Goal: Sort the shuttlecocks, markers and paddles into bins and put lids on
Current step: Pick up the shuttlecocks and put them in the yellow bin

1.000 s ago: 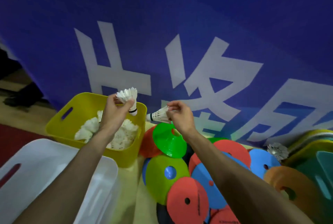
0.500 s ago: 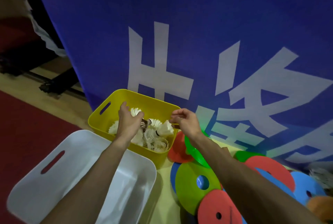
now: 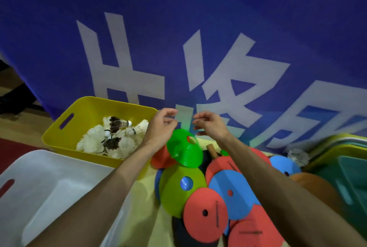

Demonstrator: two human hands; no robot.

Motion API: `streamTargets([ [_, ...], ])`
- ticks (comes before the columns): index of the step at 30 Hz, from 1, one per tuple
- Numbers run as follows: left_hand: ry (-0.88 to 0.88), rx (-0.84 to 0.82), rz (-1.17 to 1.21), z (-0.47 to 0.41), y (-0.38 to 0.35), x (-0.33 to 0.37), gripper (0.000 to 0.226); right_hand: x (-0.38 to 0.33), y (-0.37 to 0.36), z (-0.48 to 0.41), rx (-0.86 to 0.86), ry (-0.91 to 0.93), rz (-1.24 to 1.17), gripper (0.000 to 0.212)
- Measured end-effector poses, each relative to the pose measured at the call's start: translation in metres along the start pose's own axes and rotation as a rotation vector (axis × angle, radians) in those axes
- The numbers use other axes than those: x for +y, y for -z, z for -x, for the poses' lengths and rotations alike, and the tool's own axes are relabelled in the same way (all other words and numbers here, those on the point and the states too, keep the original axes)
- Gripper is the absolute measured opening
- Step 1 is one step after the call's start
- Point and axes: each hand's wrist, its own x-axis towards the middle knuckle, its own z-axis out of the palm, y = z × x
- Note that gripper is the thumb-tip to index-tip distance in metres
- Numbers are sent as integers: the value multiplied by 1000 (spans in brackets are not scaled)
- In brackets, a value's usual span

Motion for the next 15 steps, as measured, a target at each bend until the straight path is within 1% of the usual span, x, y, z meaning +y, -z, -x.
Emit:
streamTargets([
  [4, -12, -125, -35, 5, -51, 14, 24, 24, 60, 10, 70, -35, 16, 20],
  [9, 24, -364, -25, 15, -115, 23, 19, 71, 141, 29, 239, -134, 42, 17],
  [12, 33, -467, -56, 21, -156, 28, 21, 102, 187, 41, 339, -210, 92, 16],
  [15, 40, -536, -87, 24, -196, 30, 13, 129, 227, 51, 436, -273, 193, 14],
])
